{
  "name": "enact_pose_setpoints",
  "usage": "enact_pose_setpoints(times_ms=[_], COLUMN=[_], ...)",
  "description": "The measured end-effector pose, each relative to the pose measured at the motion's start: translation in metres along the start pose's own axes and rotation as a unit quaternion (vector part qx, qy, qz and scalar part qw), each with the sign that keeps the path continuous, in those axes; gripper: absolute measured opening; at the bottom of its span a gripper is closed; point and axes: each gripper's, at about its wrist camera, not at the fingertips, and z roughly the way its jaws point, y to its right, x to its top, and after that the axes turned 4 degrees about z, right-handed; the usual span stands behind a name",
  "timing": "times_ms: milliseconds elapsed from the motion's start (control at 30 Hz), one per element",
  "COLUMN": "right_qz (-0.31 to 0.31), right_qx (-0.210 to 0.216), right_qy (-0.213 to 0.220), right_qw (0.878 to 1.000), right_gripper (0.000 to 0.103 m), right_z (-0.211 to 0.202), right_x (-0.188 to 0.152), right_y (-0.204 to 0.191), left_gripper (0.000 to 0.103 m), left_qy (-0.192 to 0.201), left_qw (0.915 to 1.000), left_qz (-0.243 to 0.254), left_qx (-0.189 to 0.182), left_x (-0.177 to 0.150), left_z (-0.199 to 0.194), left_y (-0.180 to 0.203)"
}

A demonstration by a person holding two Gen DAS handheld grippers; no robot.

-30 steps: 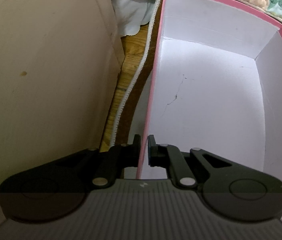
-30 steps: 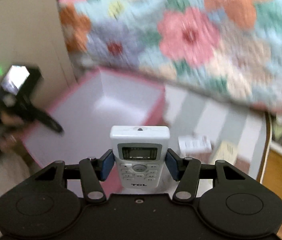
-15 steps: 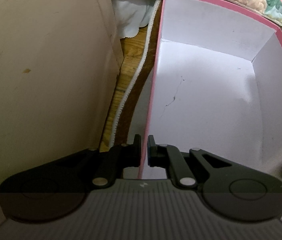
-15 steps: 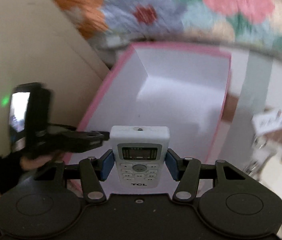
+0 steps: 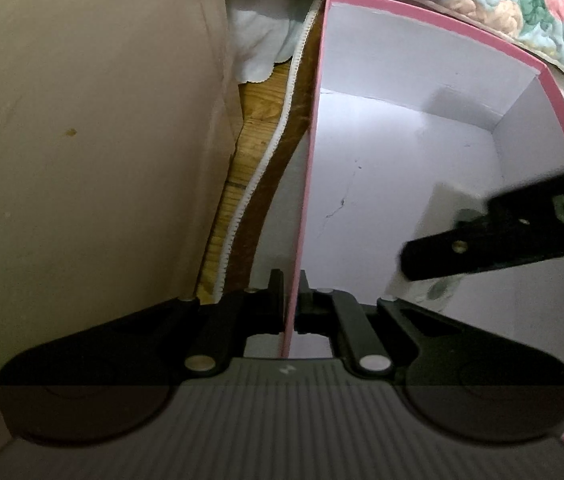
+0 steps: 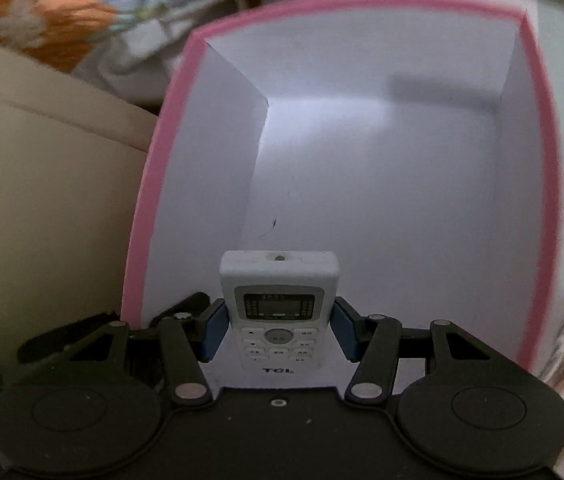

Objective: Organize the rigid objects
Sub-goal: 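Carry the white remote into the pink box and open the right tool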

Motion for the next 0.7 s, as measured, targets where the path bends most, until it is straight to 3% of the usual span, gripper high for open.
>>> enact_pose_setpoints(times_ms=[267, 400, 467, 700], right_qz=[0.073, 0.098, 0.084, 0.034], right_qx=[0.021, 0.056, 0.078, 0.083], right_qy=[-0.004, 0.006, 0.011, 0.054], right_qw=[0.997, 0.994, 0.993, 0.995], right_gripper=[0.061, 0.064, 0.066, 0.066], right_z=[0.016, 0.02, 0.018, -0.034], right_x=[0.01, 0.01, 0.007, -0.007], right_y=[0.01, 0.021, 0.021, 0.022], left_gripper=[0.004, 0.004, 0.004, 0.004], left_qy=[0.001, 0.001, 0.0, -0.001], left_qw=[1.0, 1.0, 0.9999, 0.9999], left_qz=[0.006, 0.008, 0.008, 0.01], left_qx=[0.005, 0.006, 0.007, 0.01], left_x=[0.0, 0.0, 0.0, 0.002], left_z=[0.001, -0.001, -0.002, 0.0], left_y=[0.001, 0.004, 0.004, 0.006])
